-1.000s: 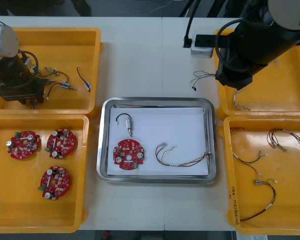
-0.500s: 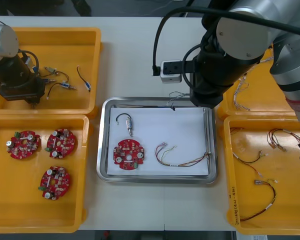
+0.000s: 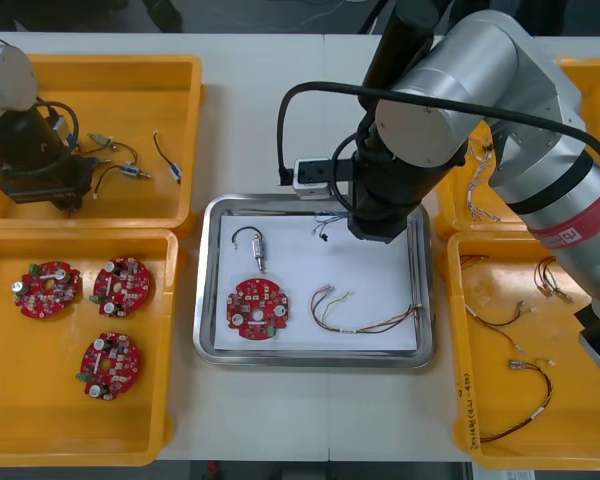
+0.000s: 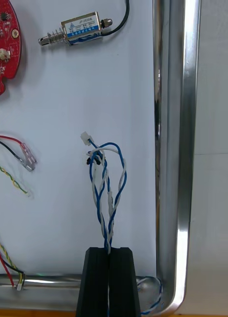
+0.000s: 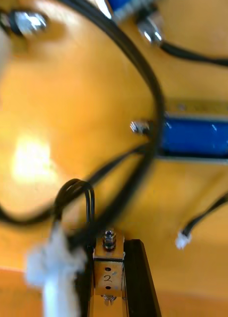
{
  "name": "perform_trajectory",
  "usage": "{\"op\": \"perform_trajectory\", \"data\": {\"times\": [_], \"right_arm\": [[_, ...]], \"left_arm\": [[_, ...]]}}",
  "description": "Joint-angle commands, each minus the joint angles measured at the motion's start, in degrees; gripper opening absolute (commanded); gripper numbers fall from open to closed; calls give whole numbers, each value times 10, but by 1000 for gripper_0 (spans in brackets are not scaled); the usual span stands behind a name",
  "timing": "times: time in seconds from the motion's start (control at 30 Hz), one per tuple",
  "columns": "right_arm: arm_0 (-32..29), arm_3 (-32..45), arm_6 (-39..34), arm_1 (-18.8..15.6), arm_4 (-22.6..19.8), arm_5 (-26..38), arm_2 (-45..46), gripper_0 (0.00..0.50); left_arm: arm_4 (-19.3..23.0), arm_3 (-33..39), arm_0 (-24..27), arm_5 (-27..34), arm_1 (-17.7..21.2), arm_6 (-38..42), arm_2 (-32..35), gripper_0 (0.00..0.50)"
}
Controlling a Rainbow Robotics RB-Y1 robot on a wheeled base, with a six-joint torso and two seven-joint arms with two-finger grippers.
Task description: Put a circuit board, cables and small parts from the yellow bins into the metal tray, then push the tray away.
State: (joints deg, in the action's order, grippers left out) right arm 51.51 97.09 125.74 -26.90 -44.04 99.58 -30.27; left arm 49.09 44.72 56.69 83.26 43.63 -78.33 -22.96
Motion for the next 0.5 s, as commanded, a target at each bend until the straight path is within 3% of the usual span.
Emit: {"op": "perform_trajectory", "data": {"times": [0.03, 0.3, 0.5], "right_arm": [[-18, 1, -18, 10, 23, -39, -45, 0], [-36, 2, -16, 10, 23, -71, -68, 0], [-51, 1, -20, 7, 62, -120, -94, 0]], "left_arm": [[-2, 45, 19, 39, 33, -52, 44, 0], [-10, 92, 19, 86, 45, -46, 77, 0], [-22, 134, 19, 119, 51, -35, 90, 0]]}}
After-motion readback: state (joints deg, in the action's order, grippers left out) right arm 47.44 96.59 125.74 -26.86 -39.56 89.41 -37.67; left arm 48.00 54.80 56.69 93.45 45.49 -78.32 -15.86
